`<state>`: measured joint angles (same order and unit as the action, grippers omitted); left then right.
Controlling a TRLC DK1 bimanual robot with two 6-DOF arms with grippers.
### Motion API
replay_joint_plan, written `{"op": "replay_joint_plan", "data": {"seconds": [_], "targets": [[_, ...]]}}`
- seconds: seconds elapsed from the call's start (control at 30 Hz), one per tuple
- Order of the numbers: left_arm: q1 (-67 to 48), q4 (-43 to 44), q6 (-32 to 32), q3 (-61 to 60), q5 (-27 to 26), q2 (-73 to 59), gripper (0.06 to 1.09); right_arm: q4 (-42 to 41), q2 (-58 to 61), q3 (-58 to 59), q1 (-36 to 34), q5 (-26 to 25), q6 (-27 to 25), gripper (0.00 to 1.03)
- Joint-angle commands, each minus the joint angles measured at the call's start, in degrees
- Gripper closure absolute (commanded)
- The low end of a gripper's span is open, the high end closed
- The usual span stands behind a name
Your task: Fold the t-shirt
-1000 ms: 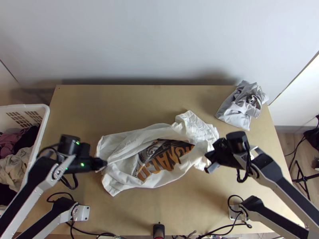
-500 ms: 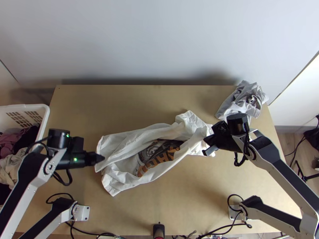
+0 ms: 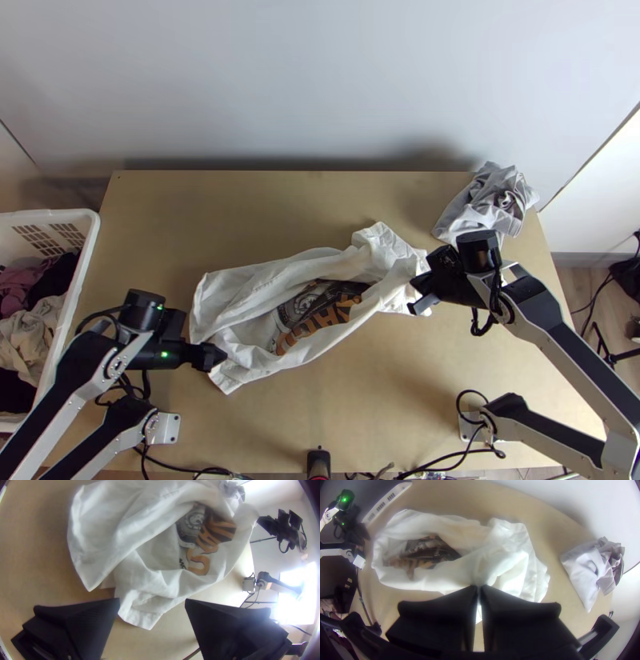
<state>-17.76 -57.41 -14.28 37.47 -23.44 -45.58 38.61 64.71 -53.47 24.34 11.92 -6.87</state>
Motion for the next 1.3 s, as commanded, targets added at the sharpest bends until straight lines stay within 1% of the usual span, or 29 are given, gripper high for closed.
{"op": "replay_joint_plan", "data": {"seconds": [0.0,0.17,0.3,0.4,0.43,0.47,0.53,0.57,0.67,0.7,0.73,0.77,0.8,0.93,1.07,1.17,1.27], "targets": [[-2.37,3.35,0.31,-3.72,3.14,-1.35,0.11,-0.2,-0.02,-0.84,0.27,0.03,0.72,0.98],[-4.48,3.97,0.05,-5.92,3.84,-3.81,0.11,0.15,-0.28,-1.9,0.36,0.03,0.9,0.98],[-4.92,6.61,-0.57,-7.85,4.28,-6.01,0.11,0.5,-0.46,-2.34,0.27,0.03,0.99,0.98],[-5.18,8.28,-2.24,-7.42,3.84,-7.42,0.11,0.41,-0.46,-2.25,0.27,0.03,0.99,0.98],[-5.09,10.03,-3.03,-7.42,3.75,-7.42,0.14,0.41,-0.37,-2.25,0.27,-0.06,1.07,0.98],[-4.74,13.2,-5.14,-7.94,3.75,-7.33,0.19,0.41,-0.37,-2.34,0.27,0.03,1.07,0.98],[-4.48,16.63,-6.55,-8.91,3.67,-7.33,0.29,0.33,-0.28,-2.43,0.27,0.03,1.16,0.98],[-4.48,17.5,-7.25,-8.82,3.67,-7.5,0.31,0.24,-0.37,-2.43,0.27,-0.06,1.16,0.98],[-5.8,17.86,-8.57,-8.38,3.05,-8.12,0.33,0.24,-0.37,-2.69,0.27,-0.06,1.25,0.98],[-6.5,17.77,-8.83,-8.21,3.14,-8.38,0.45,0.24,-0.37,-2.69,0.27,-0.06,1.25,0.98],[-6.24,17.94,-10.06,-8.12,3.31,-8.47,0.7,0.24,-0.37,-2.69,0.18,-0.06,1.16,0.98],[-5.36,18.21,-10.94,-7.77,4.72,-8.65,1.01,0.24,-0.37,-2.6,0.1,-0.06,1.16,0.98],[-4.3,18.38,-10.85,-7.33,5.34,-9.0,1.05,0.33,-0.37,-2.51,0.01,-0.06,1.07,0.98],[-3.42,16.19,-8.48,-6.18,4.63,-9.0,1.05,0.24,-0.28,-1.99,-0.26,-0.06,0.99,0.98],[-2.9,11.26,-4.44,-2.93,2.35,-8.03,1.05,-0.11,-0.2,-1.81,-0.26,-0.06,0.9,0.98],[0.88,7.75,-2.5,2.25,-1.17,-8.73,1.05,-0.55,0.24,-2.07,-0.34,-0.06,0.72,0.98],[4.49,4.85,-2.5,8.76,-4.68,-11.02,1.05,-1.78,0.86,-3.39,-0.52,-0.06,0.63,0.98]]}}
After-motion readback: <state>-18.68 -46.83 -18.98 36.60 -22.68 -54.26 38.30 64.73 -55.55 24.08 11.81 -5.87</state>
